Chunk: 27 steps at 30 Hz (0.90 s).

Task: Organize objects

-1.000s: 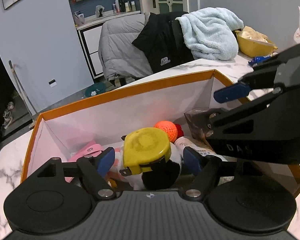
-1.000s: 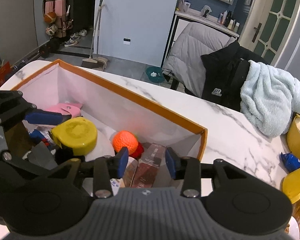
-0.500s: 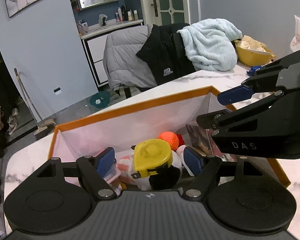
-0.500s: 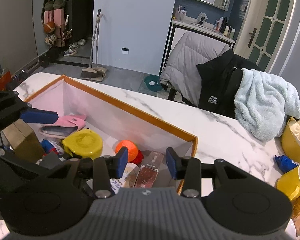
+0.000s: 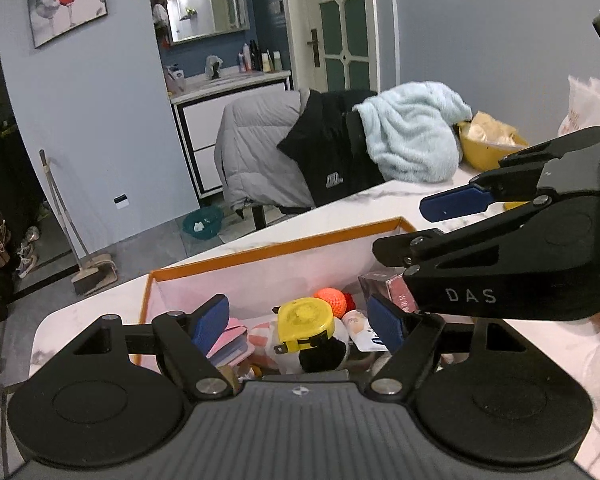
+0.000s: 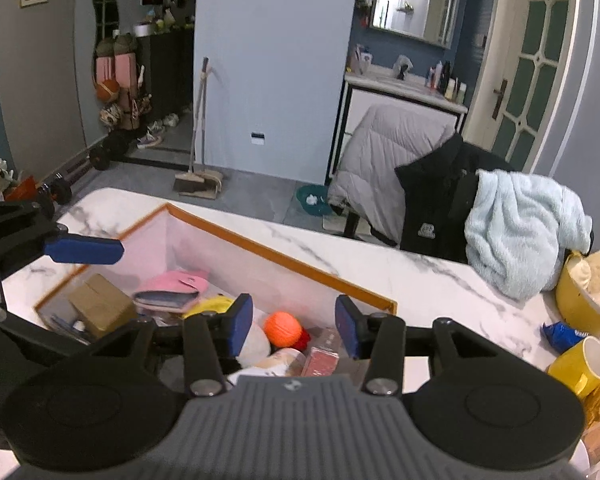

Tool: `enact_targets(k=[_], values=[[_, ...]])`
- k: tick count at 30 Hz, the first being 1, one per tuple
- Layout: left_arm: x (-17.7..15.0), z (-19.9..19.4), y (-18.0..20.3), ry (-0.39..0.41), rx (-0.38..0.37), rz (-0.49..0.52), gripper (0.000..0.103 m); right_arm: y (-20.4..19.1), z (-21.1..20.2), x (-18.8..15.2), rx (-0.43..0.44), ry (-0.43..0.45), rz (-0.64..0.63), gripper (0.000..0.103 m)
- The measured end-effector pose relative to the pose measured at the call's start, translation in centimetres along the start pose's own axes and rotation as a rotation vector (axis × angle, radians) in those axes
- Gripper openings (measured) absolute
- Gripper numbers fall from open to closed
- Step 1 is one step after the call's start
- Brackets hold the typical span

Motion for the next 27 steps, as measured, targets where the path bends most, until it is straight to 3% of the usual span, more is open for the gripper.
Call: enact_targets(k=[5,16,20,27], values=[[-0.2,-2.9,-0.9,0.051,-0.031,-0.084,0.091,-1.2,-3.0,0.7,0.013,0.055,-0.008,0.049],[-2.0,-6.6,-1.9,0.102,-0.029,-0.251,0.101,-3.1,-8.6,0.3,0.026,0.154,-0.011,0.072],[-2.9,-7.5,-1.4,0.121,-0.033,-0.244,0.102,-4.3,-9.4,-0.2,0.029,0.172,-0.023,0.085],[-4.3,-8.3,-1.3,0.133,-0.016,-0.232,0.102,-5.7,-9.7,-1.3,0.052,0.180,0.006,0.093]])
Point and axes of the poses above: each gripper's, at about its wrist camera, not at the fingertips, and z roughly the way its jaws point, y to its right, x to its top, the point moved 3 cm from there along z, roughly the way its jaws point, and after that the axes turned 2 degrees about -x, right-handed, at the moved point
